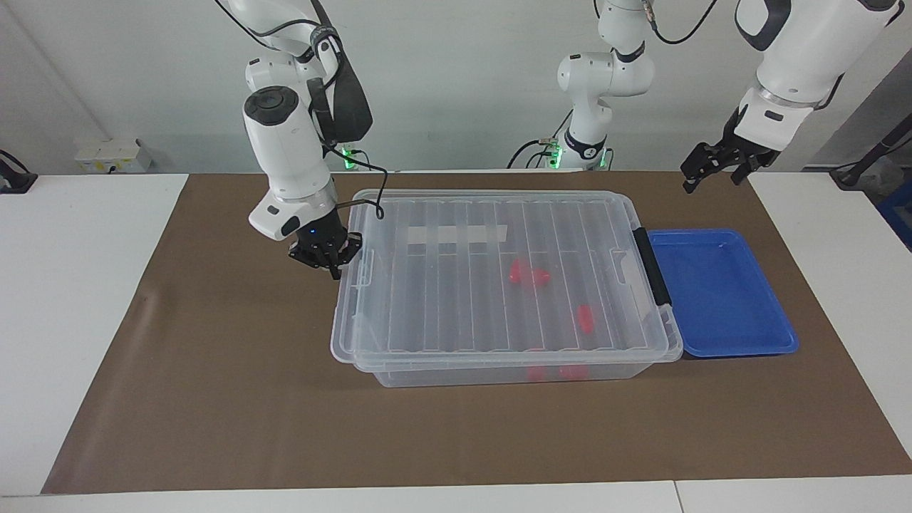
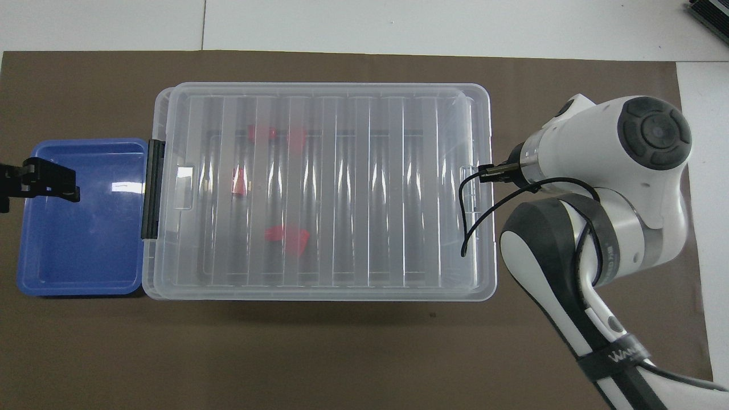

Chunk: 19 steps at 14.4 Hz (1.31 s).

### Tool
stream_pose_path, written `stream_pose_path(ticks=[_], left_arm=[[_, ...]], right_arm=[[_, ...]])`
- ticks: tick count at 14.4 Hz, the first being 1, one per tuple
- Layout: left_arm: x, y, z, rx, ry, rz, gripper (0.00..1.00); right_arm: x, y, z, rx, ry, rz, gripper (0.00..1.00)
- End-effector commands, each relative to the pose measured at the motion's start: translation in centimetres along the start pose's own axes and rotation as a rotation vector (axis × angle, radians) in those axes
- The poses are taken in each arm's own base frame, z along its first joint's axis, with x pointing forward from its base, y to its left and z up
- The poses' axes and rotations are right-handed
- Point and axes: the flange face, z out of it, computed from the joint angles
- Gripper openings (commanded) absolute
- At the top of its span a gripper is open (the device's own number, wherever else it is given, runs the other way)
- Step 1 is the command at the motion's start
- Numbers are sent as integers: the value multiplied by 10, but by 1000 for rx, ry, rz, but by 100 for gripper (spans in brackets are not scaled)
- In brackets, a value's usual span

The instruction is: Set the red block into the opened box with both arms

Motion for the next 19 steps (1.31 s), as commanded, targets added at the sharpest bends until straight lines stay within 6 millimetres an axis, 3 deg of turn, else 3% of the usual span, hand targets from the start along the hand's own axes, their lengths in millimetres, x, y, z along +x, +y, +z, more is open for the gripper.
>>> stream_pose_path(ticks=[1, 13, 19], left_arm=[[-3, -4, 1, 13, -11, 3, 100], [-3, -4, 1, 13, -11, 1, 100], [-4, -4, 0, 13, -9, 1, 100]], right_arm=[[-10, -15, -3, 24, -14, 4, 0], [-8, -4, -8, 22, -16, 20, 0], [-11, 55, -27, 7, -44, 120, 0]])
